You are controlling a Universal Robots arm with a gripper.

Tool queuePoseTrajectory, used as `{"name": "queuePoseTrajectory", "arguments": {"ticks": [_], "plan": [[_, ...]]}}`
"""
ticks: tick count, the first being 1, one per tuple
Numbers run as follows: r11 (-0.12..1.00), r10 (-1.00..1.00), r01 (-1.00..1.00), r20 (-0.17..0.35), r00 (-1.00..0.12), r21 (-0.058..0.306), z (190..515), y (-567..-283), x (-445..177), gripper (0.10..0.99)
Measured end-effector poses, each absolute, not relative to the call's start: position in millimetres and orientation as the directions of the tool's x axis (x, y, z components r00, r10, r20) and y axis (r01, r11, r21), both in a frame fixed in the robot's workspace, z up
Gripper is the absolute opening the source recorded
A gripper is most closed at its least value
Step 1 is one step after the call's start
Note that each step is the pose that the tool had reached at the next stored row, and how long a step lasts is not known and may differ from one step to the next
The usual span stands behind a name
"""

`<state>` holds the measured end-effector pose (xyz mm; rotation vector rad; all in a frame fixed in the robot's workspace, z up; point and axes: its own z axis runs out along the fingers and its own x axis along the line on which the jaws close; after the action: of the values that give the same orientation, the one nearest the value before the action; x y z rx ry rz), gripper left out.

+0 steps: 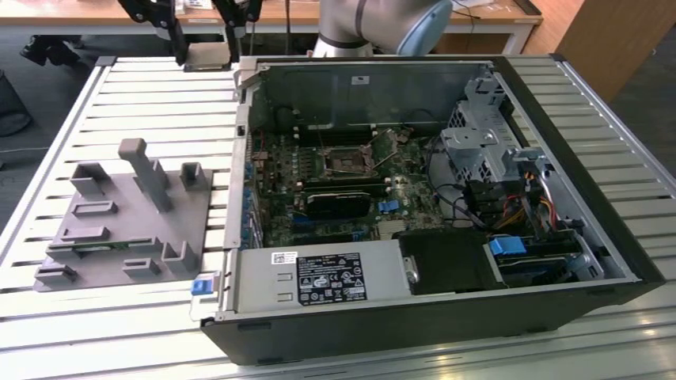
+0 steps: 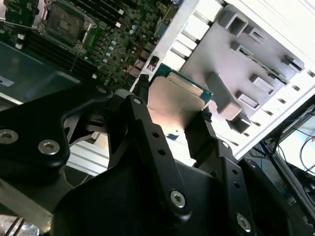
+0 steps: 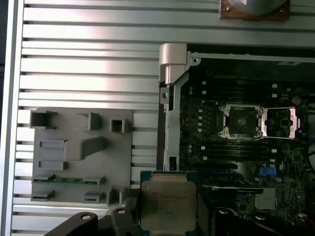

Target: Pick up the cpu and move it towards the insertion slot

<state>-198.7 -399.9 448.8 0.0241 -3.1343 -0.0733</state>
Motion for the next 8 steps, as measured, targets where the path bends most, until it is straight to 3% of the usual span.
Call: {"name": "queuePoseTrajectory", "arguments": {"ticks": [8], "plan": [[0.999,-0.015,-0.015,0.006,-1.0,0.047,449,-400,-184,0.545]]}}
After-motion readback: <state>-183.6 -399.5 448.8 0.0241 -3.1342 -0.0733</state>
